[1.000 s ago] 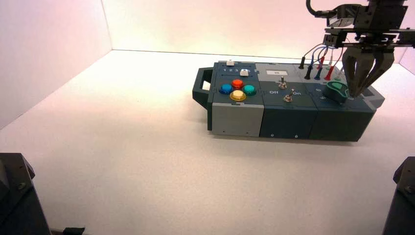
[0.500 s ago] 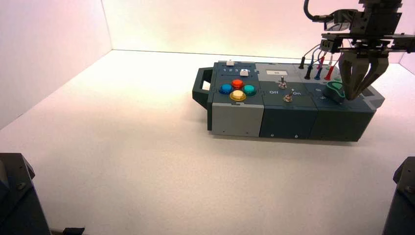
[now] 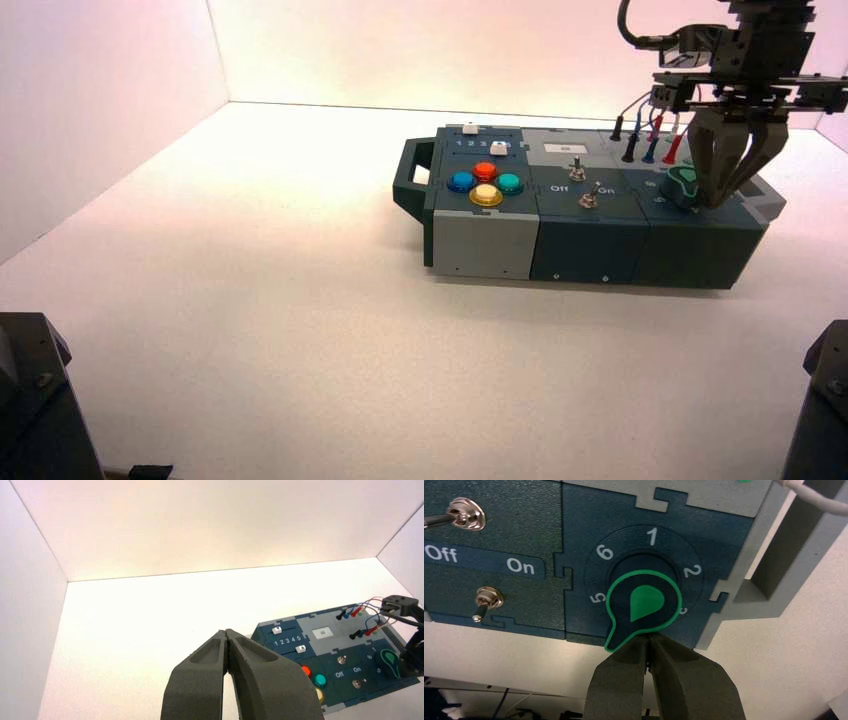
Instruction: Turn the knob to position 5.
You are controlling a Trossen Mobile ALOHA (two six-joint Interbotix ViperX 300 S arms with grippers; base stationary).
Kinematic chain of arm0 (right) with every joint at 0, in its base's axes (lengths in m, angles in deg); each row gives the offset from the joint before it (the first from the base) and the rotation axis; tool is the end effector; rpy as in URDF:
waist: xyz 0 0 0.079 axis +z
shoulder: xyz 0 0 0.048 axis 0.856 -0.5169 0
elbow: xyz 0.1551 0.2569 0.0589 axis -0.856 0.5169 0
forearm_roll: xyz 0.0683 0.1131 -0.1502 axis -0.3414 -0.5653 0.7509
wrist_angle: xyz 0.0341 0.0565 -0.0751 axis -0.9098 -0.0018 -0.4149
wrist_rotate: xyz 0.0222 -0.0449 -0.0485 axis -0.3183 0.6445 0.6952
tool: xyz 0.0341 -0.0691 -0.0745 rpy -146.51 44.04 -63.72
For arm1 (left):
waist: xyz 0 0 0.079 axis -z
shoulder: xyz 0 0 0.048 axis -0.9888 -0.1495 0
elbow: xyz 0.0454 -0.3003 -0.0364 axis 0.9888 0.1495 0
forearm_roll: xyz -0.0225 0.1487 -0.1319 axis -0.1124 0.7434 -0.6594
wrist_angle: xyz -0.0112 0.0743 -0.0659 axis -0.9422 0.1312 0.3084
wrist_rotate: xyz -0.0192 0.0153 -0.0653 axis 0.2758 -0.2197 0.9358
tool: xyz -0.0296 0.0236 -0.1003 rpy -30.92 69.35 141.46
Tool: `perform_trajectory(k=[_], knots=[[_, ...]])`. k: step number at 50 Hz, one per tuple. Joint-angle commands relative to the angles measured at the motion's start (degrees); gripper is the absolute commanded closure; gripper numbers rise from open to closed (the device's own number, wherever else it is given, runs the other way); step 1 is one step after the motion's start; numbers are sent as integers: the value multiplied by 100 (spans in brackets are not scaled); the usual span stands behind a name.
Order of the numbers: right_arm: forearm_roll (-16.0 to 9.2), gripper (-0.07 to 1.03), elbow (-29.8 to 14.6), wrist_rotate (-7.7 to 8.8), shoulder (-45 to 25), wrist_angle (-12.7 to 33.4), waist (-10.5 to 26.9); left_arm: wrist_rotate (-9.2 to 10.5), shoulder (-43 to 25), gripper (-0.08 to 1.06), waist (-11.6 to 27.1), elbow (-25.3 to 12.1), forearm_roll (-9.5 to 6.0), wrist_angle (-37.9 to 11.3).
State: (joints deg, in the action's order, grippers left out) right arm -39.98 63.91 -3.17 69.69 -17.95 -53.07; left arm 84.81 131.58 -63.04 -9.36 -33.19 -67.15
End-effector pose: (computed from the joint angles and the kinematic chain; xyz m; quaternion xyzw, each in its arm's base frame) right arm 0.2381 0.0270 0.0502 -0.0216 0.7630 0.0245 0.6456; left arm 0.2611 -0.1018 0.3047 -0.0070 0.2548 -0.1835 0.9494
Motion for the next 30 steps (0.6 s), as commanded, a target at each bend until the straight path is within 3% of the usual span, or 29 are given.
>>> perform_trajectory(k=[1, 30], knots=[[-105, 99, -114, -35, 70, 0, 220, -26, 9, 101, -18, -176, 9, 62], [-211, 99, -123, -35, 97, 53, 369, -26, 105, 101, -18, -97, 9, 62]])
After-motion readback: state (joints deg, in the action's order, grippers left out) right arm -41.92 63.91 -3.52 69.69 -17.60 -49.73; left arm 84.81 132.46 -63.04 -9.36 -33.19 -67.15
